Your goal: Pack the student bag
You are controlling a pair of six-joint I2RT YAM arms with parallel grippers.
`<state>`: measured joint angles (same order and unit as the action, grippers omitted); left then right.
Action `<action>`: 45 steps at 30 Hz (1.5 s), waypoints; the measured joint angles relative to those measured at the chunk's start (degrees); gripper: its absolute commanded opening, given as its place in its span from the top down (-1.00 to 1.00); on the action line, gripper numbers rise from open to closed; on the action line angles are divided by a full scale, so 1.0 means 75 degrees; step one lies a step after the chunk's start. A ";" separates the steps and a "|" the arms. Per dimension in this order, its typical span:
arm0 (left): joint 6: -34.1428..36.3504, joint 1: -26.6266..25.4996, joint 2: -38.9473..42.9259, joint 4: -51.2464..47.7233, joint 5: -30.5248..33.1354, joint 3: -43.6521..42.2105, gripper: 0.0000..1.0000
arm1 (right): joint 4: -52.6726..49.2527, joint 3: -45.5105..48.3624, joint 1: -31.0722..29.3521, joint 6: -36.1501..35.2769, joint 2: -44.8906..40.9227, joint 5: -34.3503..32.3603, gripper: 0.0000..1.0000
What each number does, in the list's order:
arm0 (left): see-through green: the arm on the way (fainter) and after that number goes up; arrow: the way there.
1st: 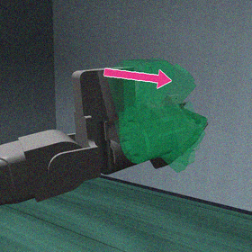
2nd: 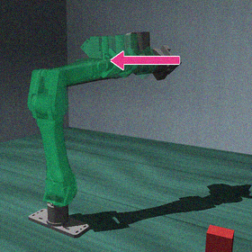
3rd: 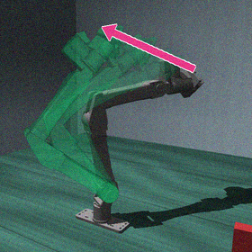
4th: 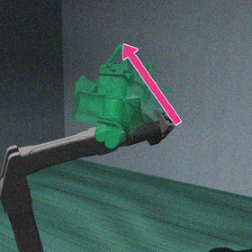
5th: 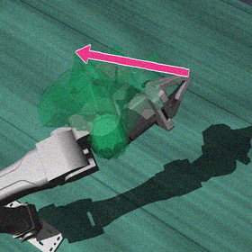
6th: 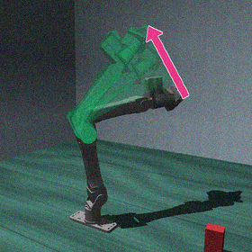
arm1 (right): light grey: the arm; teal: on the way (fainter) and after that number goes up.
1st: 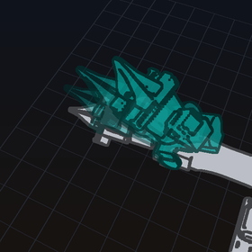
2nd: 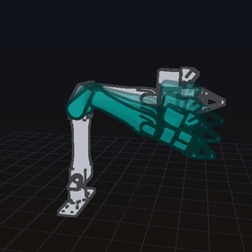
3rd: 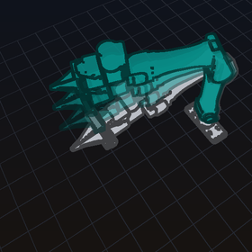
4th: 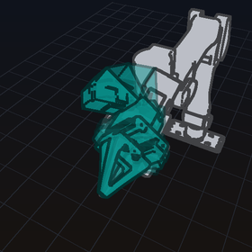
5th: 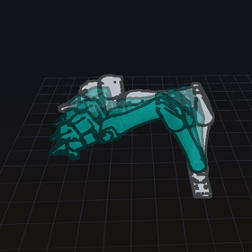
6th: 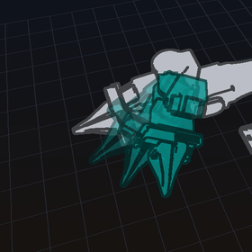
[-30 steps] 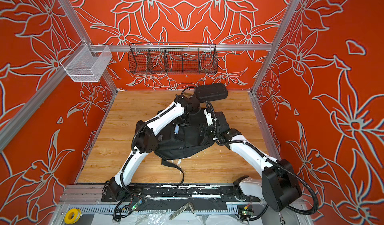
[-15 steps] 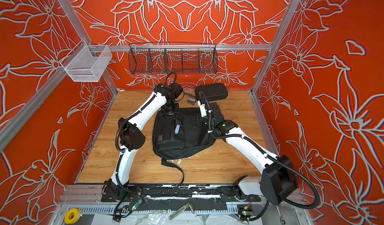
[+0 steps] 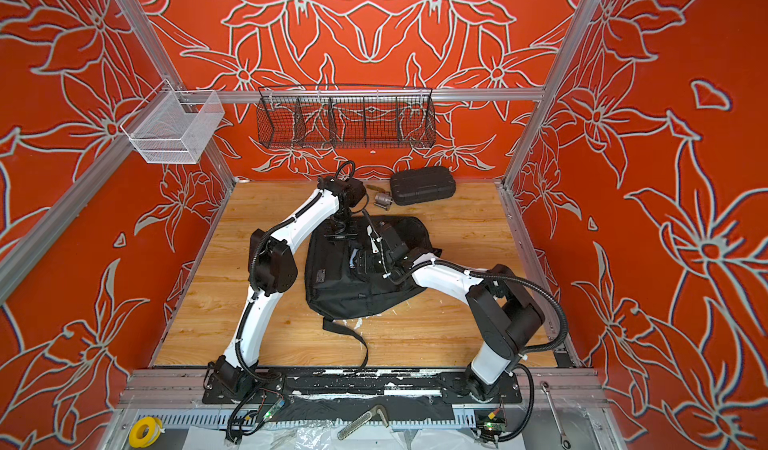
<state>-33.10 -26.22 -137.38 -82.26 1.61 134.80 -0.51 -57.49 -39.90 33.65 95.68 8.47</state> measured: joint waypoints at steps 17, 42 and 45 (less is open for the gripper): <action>0.0251 0.0157 -0.0157 0.0536 -0.0586 -0.0041 0.25 | 0.0163 -0.0688 -0.0420 0.0871 0.0976 -0.0790 -0.50; 0.0323 0.0227 -0.0350 0.0501 -0.0889 -0.0134 1.00 | 0.0399 -0.1075 -0.0548 0.0915 0.1580 -0.1195 0.40; 0.0326 0.0245 -0.0321 0.0501 -0.1029 -0.0152 1.00 | 0.1419 -0.0583 -0.0539 0.0854 0.1571 -0.0892 0.41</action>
<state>-30.65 -24.38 -139.79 -78.50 -6.11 133.67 10.13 -61.87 -43.94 40.05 107.46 1.78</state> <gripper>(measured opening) 0.048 0.302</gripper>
